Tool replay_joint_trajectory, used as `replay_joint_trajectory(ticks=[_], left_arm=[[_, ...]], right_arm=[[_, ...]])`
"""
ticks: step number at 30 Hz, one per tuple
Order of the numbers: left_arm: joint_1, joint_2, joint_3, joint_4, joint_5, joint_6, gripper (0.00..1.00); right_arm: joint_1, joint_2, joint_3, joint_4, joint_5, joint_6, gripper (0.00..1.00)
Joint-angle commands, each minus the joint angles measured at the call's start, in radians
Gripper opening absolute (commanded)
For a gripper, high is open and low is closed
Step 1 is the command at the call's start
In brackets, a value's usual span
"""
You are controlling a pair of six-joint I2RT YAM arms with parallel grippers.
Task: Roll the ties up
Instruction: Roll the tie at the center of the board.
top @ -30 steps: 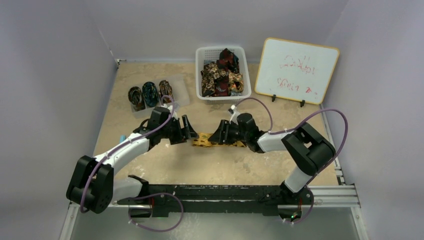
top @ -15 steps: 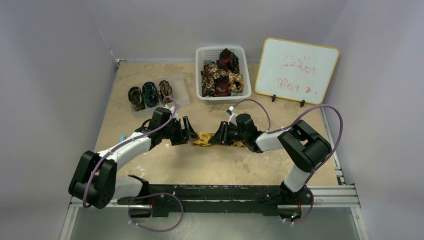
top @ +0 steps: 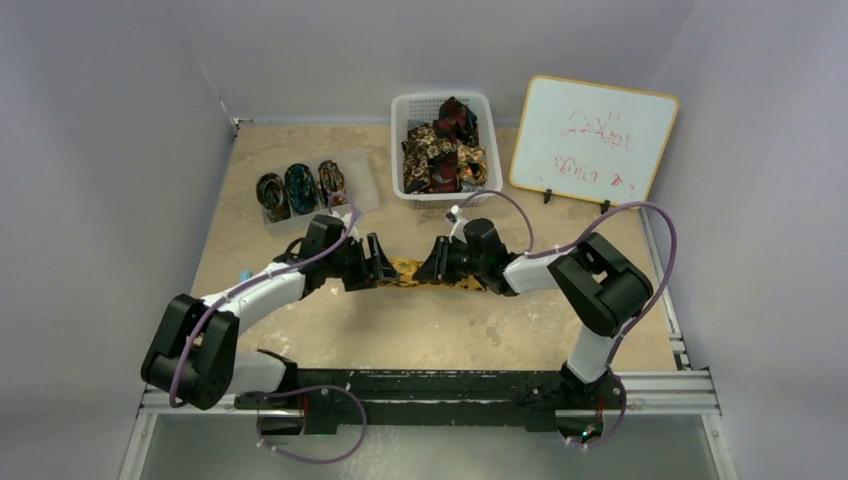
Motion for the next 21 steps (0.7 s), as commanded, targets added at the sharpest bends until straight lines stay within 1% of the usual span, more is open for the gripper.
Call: replay_joint_trajectory(ticks=[1, 5, 7, 10, 12, 17, 21], left_arm=[[0.008, -0.012, -0.024, 0.060, -0.004, -0.012, 0.69], [0.008, -0.052, -0.034, 0.060, -0.034, -0.010, 0.70], [0.010, -0.073, -0.035, 0.053, -0.052, -0.008, 0.70], [0.012, -0.104, -0.031, 0.043, -0.068, -0.001, 0.70], [0.017, -0.112, -0.021, 0.030, -0.071, 0.010, 0.71], [0.036, -0.094, 0.013, 0.023, -0.057, 0.062, 0.71], [0.077, -0.050, 0.027, 0.049, 0.010, 0.104, 0.71]], right_arm=[[-0.001, 0.027, 0.039, -0.017, -0.006, -0.026, 0.28], [-0.004, 0.040, 0.048, -0.019, -0.010, -0.030, 0.28], [-0.004, 0.031, 0.048, -0.020, -0.014, -0.031, 0.32], [-0.004, -0.002, 0.037, -0.019, -0.012, -0.032, 0.42], [-0.003, -0.027, 0.029, -0.020, -0.009, -0.031, 0.46], [-0.004, -0.039, 0.038, -0.025, 0.005, -0.032, 0.48], [-0.005, -0.003, 0.055, -0.011, 0.011, -0.017, 0.48]])
